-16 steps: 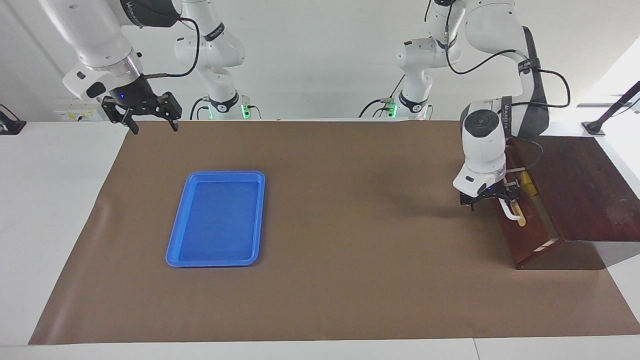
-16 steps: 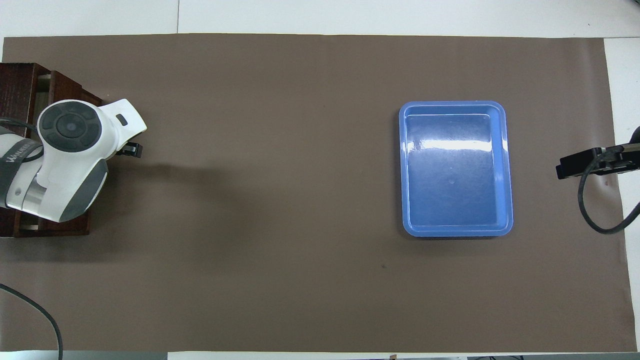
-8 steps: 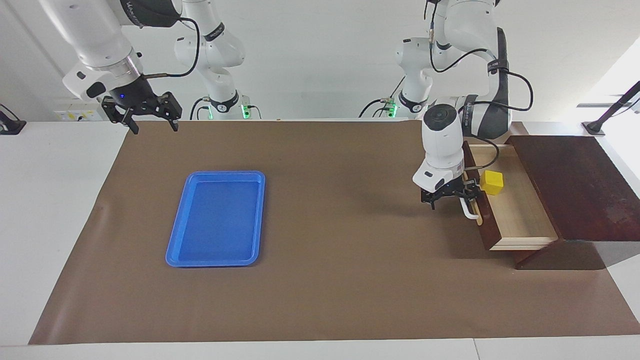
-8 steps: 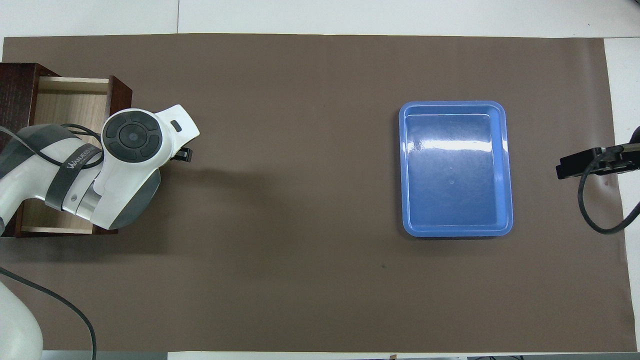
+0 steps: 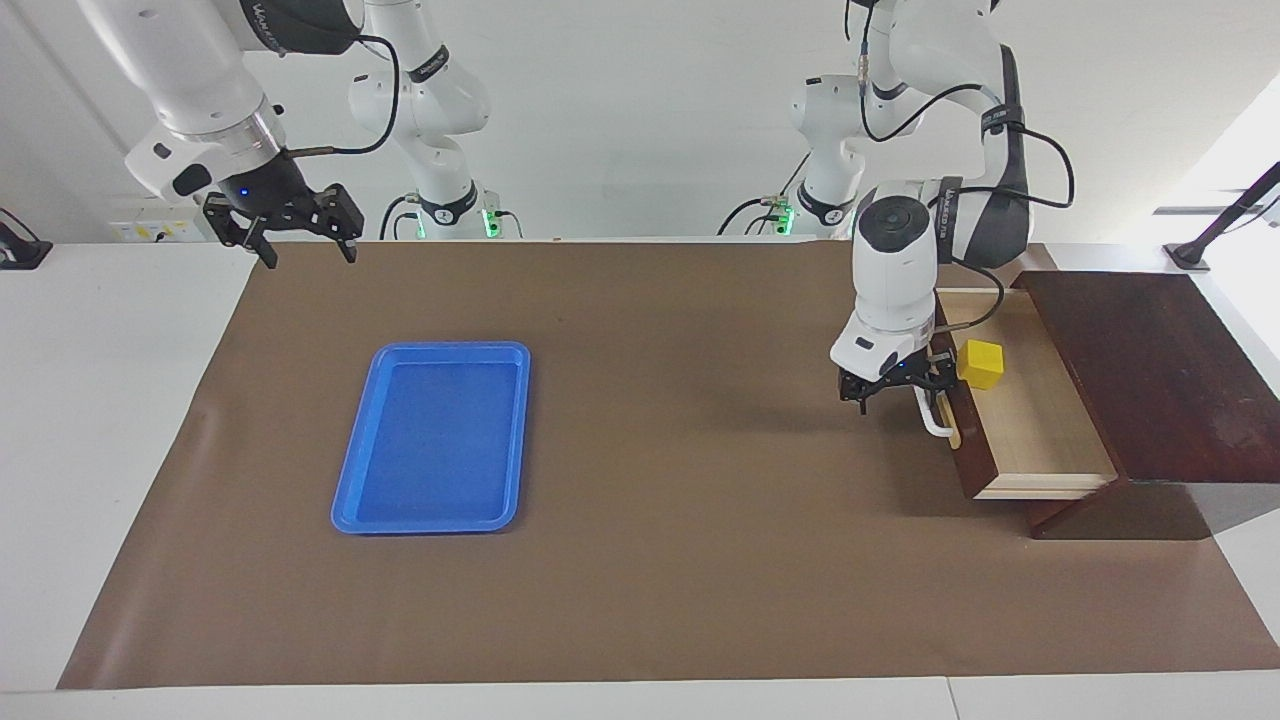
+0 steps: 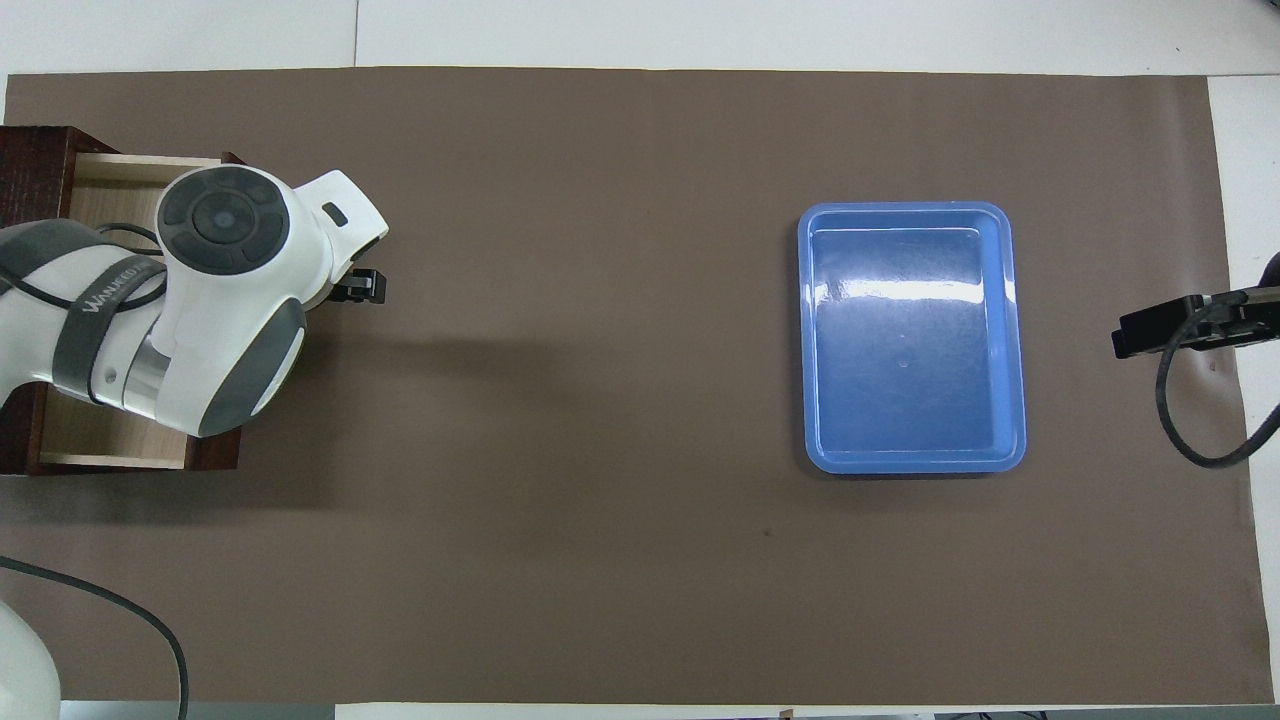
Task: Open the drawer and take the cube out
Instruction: 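Pull the white drawer handle outward with the left gripper, then release the handle and lower the left gripper onto the yellow cube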
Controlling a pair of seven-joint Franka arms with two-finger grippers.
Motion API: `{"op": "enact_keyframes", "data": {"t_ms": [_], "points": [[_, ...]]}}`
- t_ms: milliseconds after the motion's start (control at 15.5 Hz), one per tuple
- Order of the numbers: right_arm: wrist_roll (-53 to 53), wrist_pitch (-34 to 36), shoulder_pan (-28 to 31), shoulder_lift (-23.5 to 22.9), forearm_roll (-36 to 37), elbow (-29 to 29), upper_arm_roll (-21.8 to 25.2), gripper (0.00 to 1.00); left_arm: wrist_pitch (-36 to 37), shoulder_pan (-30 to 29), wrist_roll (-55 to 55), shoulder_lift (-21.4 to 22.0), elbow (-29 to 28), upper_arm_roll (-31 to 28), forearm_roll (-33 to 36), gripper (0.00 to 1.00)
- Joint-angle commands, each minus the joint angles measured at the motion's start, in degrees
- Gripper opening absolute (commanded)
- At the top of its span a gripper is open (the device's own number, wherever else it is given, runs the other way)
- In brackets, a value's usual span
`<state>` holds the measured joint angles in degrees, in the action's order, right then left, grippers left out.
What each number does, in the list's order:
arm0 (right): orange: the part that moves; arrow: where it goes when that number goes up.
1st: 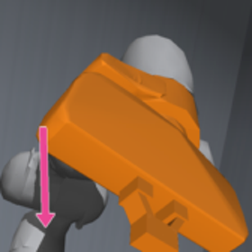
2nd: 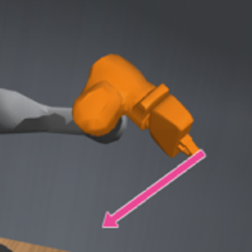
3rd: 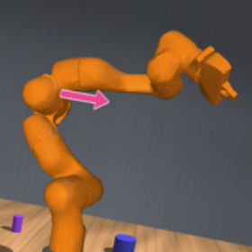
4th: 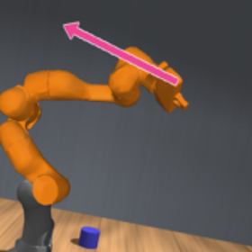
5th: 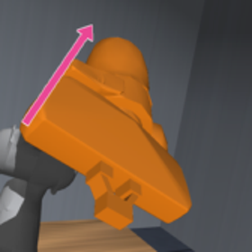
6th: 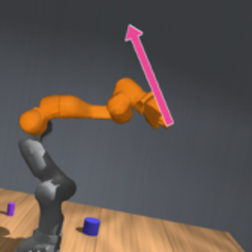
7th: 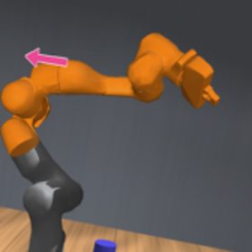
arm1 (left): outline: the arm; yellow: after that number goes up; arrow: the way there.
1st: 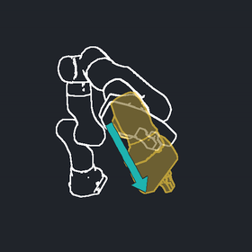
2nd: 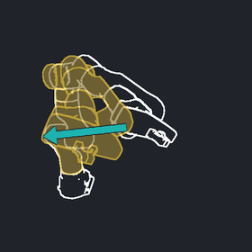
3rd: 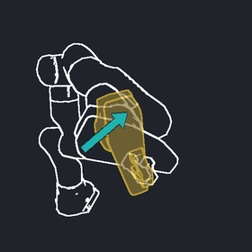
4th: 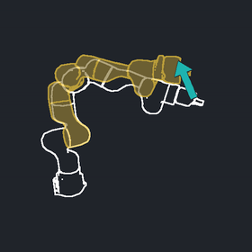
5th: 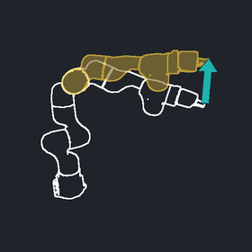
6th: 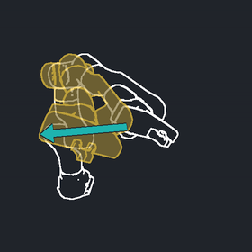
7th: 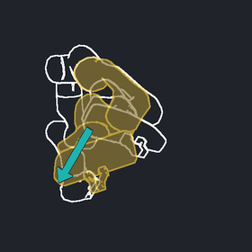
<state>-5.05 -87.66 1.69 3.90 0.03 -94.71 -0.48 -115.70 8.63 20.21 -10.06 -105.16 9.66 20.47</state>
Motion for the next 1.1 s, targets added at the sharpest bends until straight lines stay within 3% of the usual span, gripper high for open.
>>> {"op": "enact_keyframes", "data": {"t_ms": [0,129,387,516,774,1032], "points": [[-1.37,0.65,0.24,0.23,0.59,0.14,0.22,1.00,8.36,0.60,0.97,-1.72,9.34,-0.87,-4.82,1.00],[-1.45,0.56,0.24,0.23,0.50,0.22,0.13,1.00,10.66,-2.72,2.02,-0.85,11.20,-0.87,-6.14,1.00],[-1.45,0.56,0.42,0.31,0.50,0.14,0.22,1.00,12.24,-13.53,5.71,2.93,10.95,-0.96,-16.15,1.00],[-1.63,0.56,0.42,0.23,0.50,0.14,0.22,1.00,13.47,-14.87,11.31,3.81,10.24,-1.05,-16.25,1.00],[-1.63,0.65,0.42,0.23,0.50,0.14,0.22,1.00,11.29,-16.01,31.06,6.09,5.16,-1.22,-16.25,1.00],[-1.63,0.56,0.33,0.31,0.50,0.14,0.22,1.00,4.71,-17.33,41.48,10.23,-5.47,-1.31,-16.17,1.00]]}}
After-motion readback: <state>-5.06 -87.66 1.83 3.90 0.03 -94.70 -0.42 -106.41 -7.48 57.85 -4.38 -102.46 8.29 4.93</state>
